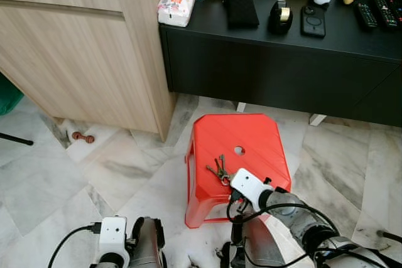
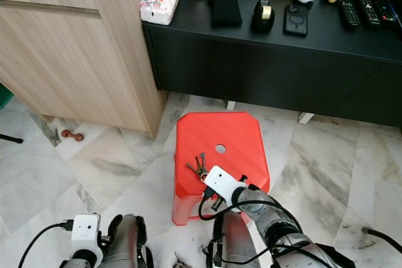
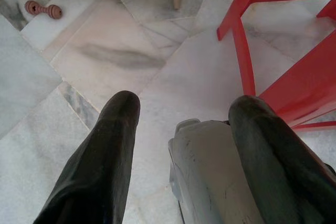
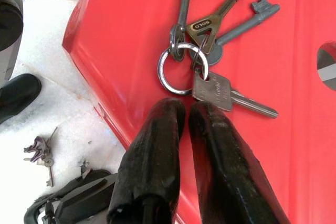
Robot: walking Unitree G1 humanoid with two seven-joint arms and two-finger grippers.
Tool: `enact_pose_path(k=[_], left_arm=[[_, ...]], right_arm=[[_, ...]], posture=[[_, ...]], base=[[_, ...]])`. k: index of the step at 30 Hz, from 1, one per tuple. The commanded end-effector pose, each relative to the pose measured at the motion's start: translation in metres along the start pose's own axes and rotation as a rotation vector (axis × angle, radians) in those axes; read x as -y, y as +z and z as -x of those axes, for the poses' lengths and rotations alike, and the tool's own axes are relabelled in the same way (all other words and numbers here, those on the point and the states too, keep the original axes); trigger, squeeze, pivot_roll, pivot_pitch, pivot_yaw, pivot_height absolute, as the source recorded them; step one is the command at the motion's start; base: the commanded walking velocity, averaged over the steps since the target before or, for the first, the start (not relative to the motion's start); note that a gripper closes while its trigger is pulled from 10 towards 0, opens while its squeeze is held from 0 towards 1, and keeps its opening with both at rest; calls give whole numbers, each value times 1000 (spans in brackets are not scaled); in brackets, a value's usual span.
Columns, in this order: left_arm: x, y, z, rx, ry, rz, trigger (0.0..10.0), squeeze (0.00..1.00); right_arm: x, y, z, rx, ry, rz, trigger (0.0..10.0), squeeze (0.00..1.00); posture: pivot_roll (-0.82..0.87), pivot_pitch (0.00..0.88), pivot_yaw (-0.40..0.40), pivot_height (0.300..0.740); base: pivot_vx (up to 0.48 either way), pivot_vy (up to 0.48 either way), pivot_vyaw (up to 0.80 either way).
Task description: Hang keys on a hook
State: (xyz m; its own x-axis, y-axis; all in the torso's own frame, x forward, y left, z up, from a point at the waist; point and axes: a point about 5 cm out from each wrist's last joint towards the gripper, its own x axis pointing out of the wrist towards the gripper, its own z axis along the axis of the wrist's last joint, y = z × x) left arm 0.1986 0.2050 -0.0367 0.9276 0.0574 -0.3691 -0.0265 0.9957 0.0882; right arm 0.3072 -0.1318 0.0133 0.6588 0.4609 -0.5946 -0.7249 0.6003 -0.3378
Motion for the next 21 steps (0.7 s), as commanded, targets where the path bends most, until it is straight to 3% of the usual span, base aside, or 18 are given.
enact_pose_path(k=[1,3,5,8,9,10,11,12,17,21], left_arm=[[11,-33,19,-162,-44,-2,10000,0],[11,-33,19,-162,-44,-2,10000,0],[10,-33,17,-166,-42,-3,10000,0],[10,-32,16,-167,-41,-4,10000,0],[10,-32,16,-167,-41,-5,10000,0],[10,-32,16,-168,-42,-5,10000,0],[10,-32,16,-168,-42,-5,10000,0],[10,-32,16,-170,-42,-4,10000,0],[11,-33,16,-172,-43,-3,10000,0],[11,-33,16,-174,-43,-1,10000,0]], right_arm=[[-8,-8,0,-28,28,-2,0,0],[-8,-8,0,-26,27,1,0,0],[-3,3,0,69,-1,-62,0,0],[-1,5,1,88,-4,-42,0,0],[-1,6,1,93,-3,-39,10000,0],[2,7,3,108,1,-35,10000,600],[2,7,3,108,1,-35,10000,600],[7,10,5,127,5,-24,10000,1000],[13,13,8,142,33,5,10000,1000],[14,14,9,130,72,102,10000,1000]], posture=[[217,288,-75,616],[217,288,-75,616],[208,279,-75,616],[208,279,-75,616],[205,279,-75,616],[205,279,-75,616],[205,279,-75,616],[202,278,-76,616],[200,278,-76,616],[199,277,-79,616]], base=[[0,0,0],[0,0,0],[0,0,0],[0,0,0],[0,0,0],[0,0,0],[0,0,0],[0,0,0],[0,0,0],[0,0,0]])
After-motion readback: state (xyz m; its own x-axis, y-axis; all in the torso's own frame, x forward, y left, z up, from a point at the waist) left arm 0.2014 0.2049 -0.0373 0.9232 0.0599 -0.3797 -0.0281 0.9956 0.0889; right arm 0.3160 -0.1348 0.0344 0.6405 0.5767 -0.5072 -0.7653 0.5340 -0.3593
